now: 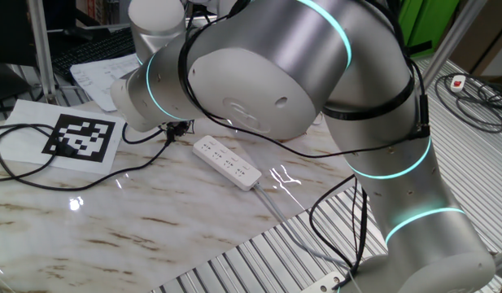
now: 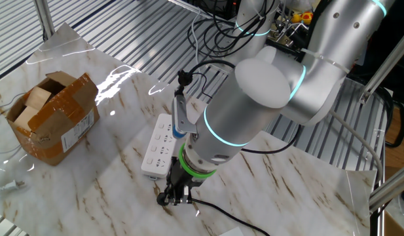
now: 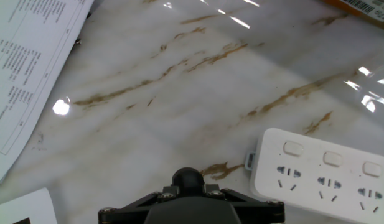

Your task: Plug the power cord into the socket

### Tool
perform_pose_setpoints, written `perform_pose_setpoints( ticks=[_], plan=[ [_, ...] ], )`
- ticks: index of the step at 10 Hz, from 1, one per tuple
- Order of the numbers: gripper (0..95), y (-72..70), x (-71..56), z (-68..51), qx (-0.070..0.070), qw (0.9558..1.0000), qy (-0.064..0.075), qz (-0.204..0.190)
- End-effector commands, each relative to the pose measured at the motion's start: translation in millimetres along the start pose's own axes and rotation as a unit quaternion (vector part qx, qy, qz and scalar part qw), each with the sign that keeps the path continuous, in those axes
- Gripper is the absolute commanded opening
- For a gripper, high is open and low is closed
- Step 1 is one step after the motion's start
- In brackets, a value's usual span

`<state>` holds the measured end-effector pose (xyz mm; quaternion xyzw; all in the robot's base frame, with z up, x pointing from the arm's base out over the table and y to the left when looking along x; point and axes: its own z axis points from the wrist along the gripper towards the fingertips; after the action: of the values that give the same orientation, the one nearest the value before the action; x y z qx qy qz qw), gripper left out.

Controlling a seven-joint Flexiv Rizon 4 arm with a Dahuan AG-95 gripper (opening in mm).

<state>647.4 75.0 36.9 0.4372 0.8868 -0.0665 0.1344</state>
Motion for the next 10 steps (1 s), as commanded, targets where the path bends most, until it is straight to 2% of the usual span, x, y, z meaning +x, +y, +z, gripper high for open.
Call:
perform_pose_setpoints(
  ticks=[1,3,6,10],
  plan=[
    [0.0,0.6,-0.4,-2.0,0.011,0.9998,0.011,-0.013],
    [0.0,-2.5,-1.5,-7.0,0.016,0.9994,0.023,-0.023],
    [0.0,-12.5,-6.7,-20.8,0.021,0.9985,0.042,-0.027],
    [0.0,-22.6,-9.7,-33.2,0.04,0.9976,0.054,-0.019]
  ],
)
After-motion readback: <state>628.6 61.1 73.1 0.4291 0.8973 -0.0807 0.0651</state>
